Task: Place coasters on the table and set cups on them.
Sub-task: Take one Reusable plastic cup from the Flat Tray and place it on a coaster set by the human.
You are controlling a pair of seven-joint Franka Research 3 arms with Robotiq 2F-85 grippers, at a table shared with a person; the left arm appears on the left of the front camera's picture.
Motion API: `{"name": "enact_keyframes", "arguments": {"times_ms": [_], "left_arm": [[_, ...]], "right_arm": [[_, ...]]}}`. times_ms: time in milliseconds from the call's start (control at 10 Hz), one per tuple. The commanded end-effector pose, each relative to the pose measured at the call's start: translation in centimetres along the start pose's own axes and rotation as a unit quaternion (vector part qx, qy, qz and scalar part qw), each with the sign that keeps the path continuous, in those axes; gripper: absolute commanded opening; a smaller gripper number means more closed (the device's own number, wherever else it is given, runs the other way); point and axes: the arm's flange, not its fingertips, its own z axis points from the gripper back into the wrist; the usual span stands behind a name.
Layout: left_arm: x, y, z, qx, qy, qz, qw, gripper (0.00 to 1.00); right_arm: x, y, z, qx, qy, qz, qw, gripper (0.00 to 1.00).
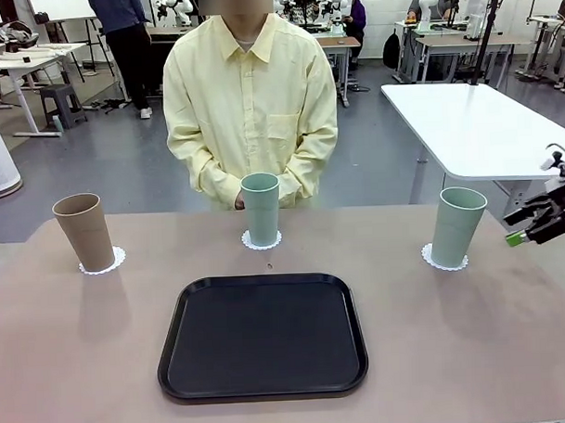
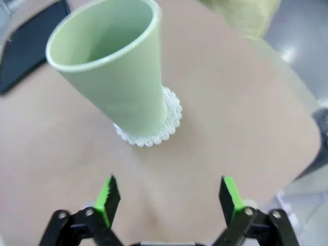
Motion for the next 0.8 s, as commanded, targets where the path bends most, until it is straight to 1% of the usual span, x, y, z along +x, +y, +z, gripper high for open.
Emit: {"name": "enact_keyframes", "arguments": {"times_ms": [0, 100, 200, 300, 400, 700], "left_arm": [[0.0, -0.1, 0.1, 0.003, -0.001, 0.003, 1.0, 1.0], [0.0, -0.1, 0.1, 0.003, -0.001, 0.003, 1.0, 1.0], [0.0, -0.1, 0.1, 0.003, -0.001, 0.003, 1.0, 1.0], [0.0, -0.1, 0.1, 0.003, -0.001, 0.003, 1.0, 1.0], [0.0, -0.1, 0.1, 0.003, -0.001, 0.003, 1.0, 1.0], [0.0, -0.1, 0.1, 0.003, -0.001, 0.003, 1.0, 1.0]], "right_arm": [[3.8, 3.8, 1.2, -0.034, 0.055, -0.097, 0.993, 1.0], [5.8, 5.7, 3.0, -0.077, 0.103, -0.123, 0.984, 1.0], [7.4, 7.2, 4.0, -0.108, 0.165, -0.111, 0.974, 1.0], [8.9, 8.8, 4.9, -0.13, 0.191, -0.089, 0.969, 1.0], [10.5, 10.5, 6.2, -0.146, 0.214, -0.073, 0.963, 1.0], [15.0, 15.4, 9.2, -0.199, 0.233, -0.067, 0.949, 1.0]]}}
